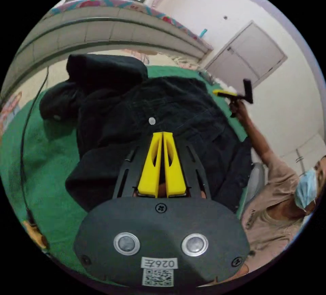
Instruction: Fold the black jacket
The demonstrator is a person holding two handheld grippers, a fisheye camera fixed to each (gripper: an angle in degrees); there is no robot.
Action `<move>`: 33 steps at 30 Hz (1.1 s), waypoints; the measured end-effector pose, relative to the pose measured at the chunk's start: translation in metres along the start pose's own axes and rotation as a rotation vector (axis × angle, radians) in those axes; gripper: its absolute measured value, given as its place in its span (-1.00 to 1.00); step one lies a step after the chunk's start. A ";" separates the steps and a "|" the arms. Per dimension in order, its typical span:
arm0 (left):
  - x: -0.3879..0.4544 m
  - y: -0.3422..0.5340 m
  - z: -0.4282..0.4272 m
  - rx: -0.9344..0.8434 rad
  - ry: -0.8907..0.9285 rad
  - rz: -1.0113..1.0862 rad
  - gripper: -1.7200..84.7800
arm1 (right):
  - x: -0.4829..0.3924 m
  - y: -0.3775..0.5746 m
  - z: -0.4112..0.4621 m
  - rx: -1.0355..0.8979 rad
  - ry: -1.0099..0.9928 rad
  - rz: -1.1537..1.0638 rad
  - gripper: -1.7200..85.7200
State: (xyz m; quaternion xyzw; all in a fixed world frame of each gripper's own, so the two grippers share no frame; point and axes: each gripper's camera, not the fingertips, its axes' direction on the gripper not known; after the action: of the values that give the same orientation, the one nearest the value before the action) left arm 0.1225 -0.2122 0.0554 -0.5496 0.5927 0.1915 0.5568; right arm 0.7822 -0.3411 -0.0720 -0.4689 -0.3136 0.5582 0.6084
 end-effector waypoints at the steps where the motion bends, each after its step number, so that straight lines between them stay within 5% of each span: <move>1: 0.005 -0.011 0.030 -0.157 -0.231 0.007 -0.98 | 0.002 -0.007 0.014 -0.045 0.056 -0.011 -0.98; 3: -0.002 -0.013 0.035 -0.146 -0.181 -0.020 -0.98 | 0.006 -0.011 0.040 -0.237 0.241 -0.038 -0.98; 8: -0.021 0.046 0.005 0.016 0.015 -0.152 -0.98 | -0.016 0.028 -0.047 -0.038 0.422 0.002 -0.98; 11: 0.005 0.119 -0.050 0.315 0.197 -0.111 -0.98 | -0.056 0.079 -0.135 0.232 0.342 -0.056 -0.99; 14: 0.061 0.188 -0.112 0.547 -0.062 -0.101 -0.98 | -0.097 0.127 -0.228 0.549 0.192 -0.104 -0.98; 16: 0.133 0.216 -0.149 0.627 -0.415 -0.007 -0.98 | -0.123 0.152 -0.273 0.695 0.123 -0.150 -0.98; 21: 0.224 0.273 -0.156 0.893 -0.362 0.119 -0.98 | -0.183 0.209 -0.315 0.900 0.012 -0.264 -0.99; 26: 0.245 0.275 -0.081 0.519 -0.149 0.255 -0.94 | -0.190 0.230 -0.271 0.526 -0.007 -0.077 -0.99; 33: 0.326 0.308 -0.011 0.204 -0.394 0.754 -0.64 | -0.142 0.280 -0.218 0.075 0.141 0.054 -0.94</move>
State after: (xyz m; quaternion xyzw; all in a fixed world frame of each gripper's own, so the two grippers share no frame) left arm -0.0755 -0.2650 -0.3435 -0.1900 0.6502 0.4228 0.6020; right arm 0.8459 -0.5454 -0.3890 -0.4922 -0.2360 0.5515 0.6307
